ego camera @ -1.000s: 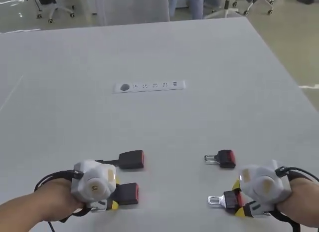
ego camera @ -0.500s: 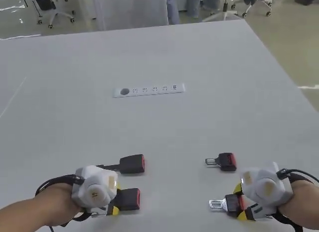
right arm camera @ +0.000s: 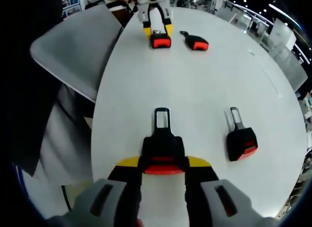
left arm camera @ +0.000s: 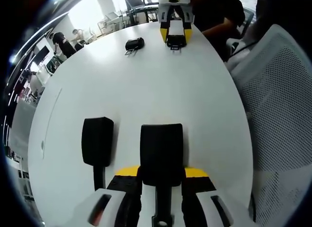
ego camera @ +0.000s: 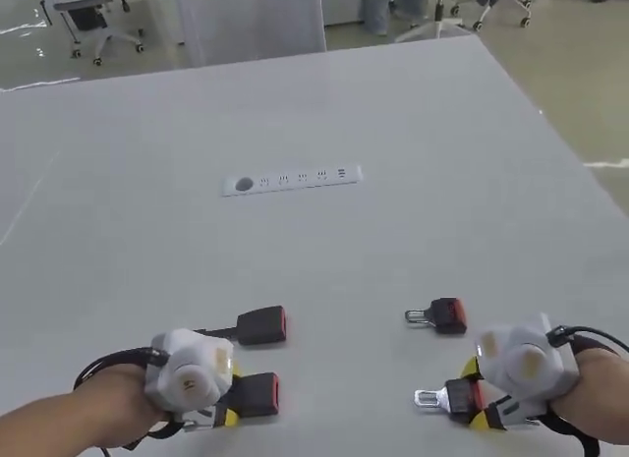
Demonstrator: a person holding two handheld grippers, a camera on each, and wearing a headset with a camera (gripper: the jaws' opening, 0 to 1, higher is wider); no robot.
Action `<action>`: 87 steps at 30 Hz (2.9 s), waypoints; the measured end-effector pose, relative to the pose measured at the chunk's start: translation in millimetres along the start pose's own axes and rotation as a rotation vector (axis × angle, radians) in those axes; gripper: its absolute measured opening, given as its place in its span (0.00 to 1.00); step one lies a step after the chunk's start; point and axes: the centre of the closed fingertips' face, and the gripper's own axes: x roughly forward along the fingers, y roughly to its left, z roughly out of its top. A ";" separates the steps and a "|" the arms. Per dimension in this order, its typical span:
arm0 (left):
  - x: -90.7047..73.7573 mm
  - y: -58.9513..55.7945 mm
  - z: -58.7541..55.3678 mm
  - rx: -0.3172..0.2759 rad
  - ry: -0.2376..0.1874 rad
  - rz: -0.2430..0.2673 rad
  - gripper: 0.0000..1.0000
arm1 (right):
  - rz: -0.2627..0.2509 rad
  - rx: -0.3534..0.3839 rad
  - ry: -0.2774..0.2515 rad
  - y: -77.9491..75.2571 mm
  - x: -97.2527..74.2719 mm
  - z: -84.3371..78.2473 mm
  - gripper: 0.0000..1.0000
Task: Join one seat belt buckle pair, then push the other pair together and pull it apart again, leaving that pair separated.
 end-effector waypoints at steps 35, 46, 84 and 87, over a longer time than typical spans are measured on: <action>1.6 -0.4 -0.8 -0.001 0.037 -0.023 0.31 | -0.013 0.002 -0.014 -0.7 -0.5 0.4 0.33; 1.4 -0.5 -0.8 -0.001 0.040 -0.029 0.32 | -0.015 -0.001 -0.004 -1.3 -0.4 0.7 0.33; 2.0 0.0 -0.9 0.008 0.060 -0.042 0.32 | -0.047 0.044 -0.210 -7.7 40.5 96.6 0.33; 1.9 0.1 -1.1 0.007 0.061 -0.043 0.32 | -0.044 0.036 -0.227 -7.5 46.4 108.7 0.33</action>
